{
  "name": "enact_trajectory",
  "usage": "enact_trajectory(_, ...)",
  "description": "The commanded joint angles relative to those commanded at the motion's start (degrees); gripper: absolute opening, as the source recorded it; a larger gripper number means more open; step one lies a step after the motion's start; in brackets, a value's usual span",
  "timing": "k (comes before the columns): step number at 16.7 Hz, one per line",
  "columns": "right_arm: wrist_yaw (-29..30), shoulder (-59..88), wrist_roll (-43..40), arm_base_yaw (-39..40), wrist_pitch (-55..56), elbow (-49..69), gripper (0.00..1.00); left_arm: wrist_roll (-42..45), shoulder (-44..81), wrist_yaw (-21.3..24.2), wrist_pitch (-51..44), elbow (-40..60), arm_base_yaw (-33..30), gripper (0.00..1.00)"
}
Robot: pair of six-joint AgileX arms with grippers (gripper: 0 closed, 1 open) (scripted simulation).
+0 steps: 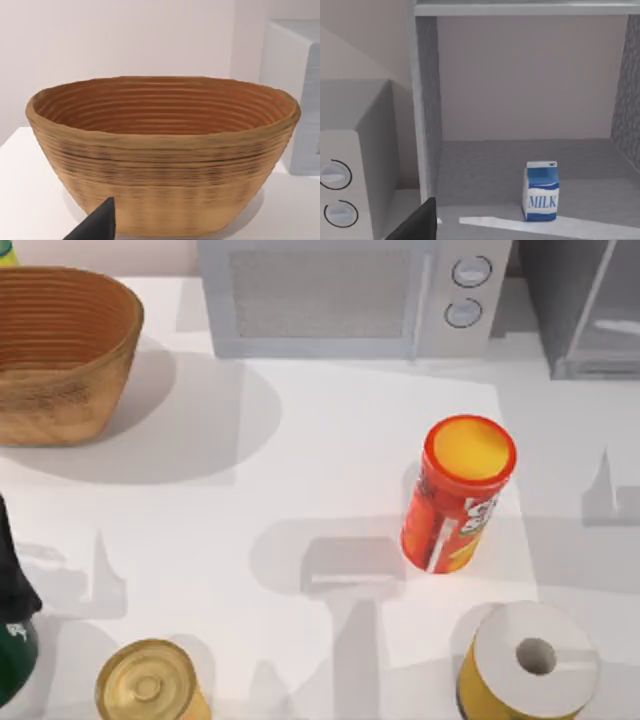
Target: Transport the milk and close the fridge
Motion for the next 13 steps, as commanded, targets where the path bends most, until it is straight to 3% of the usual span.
enact_trajectory(6,1.6,-28.8,-0.5,3.7,-12.0,-15.2,1.00,0.0,0.0,0.0,0.0,0.0,0.0,1.00)
enact_trajectory(13,2.0,-36.3,-0.6,5.1,-16.0,-20.3,1.00,0.0,0.0,0.0,0.0,0.0,0.0,1.00)
